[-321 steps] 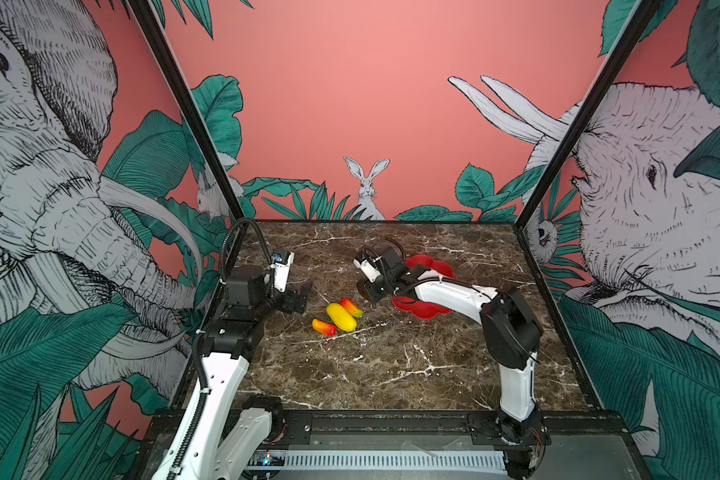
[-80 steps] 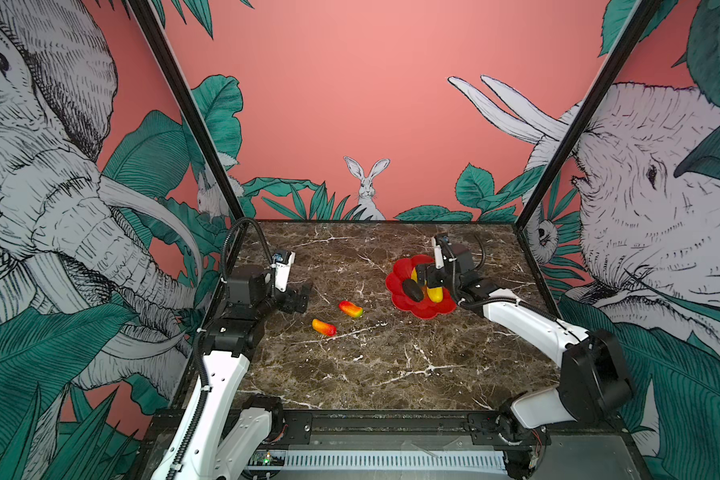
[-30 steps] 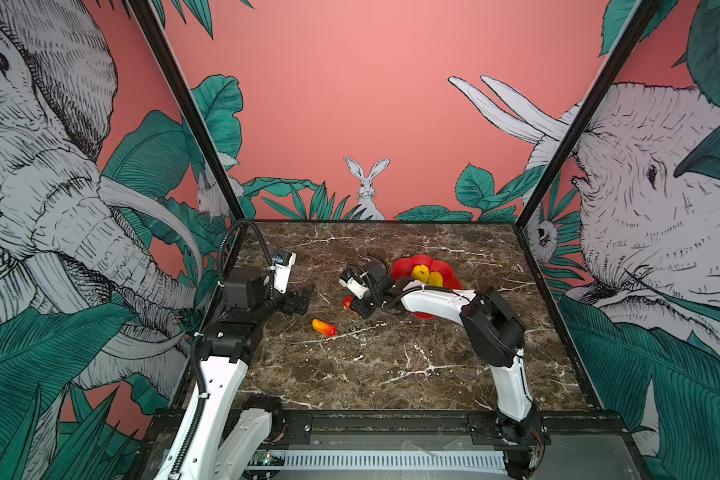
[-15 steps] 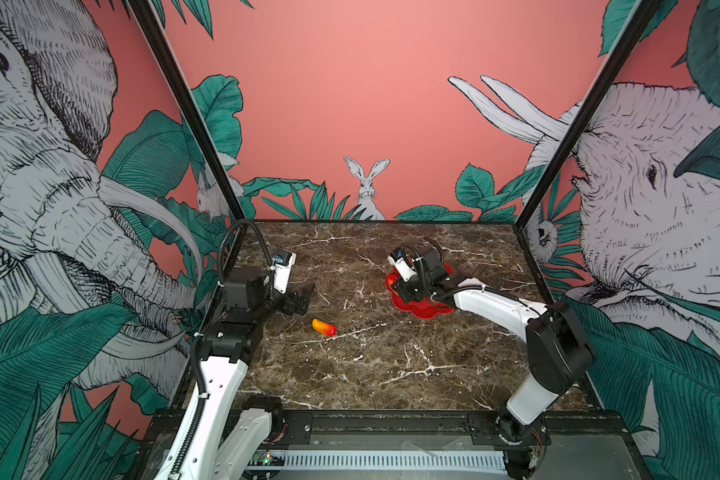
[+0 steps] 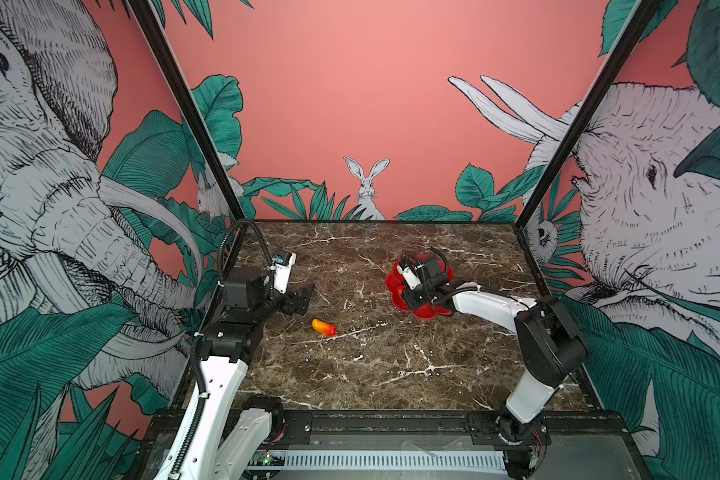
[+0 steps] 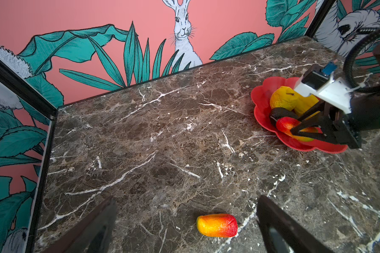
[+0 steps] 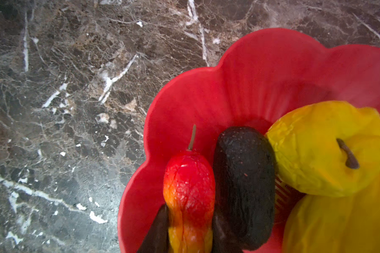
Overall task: Place and organize the fake fruits in the fruit bowl
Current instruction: 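Lower the mango beside the avocado and open the right gripper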
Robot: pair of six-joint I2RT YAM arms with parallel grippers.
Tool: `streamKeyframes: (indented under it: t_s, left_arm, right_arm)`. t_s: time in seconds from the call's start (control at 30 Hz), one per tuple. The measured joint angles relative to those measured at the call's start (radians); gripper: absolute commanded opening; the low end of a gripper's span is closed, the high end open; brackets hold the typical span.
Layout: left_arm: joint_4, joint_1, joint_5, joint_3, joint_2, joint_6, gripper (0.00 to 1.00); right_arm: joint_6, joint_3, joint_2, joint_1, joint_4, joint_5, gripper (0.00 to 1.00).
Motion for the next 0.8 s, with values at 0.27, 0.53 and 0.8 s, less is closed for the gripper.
streamKeyframes:
  t_s: [0.27, 0.53, 0.8]
  left_arm:
    - [0.0, 0.0, 0.0, 0.0, 0.001, 0.0, 1.0]
    - [0.0, 0.0, 0.0, 0.0, 0.001, 0.0, 1.0]
    - [0.0, 0.0, 0.0, 0.0, 0.002, 0.0, 1.0]
  right_arm:
    - [0.004, 0.023, 0.019, 0.0, 0.001, 0.002, 0.34]
    - [-0.01, 0.045, 0.014, 0.0, -0.003, -0.002, 0.61]
    - [-0.038, 0.066, -0.045, 0.003, -0.056, -0.031, 0.81]
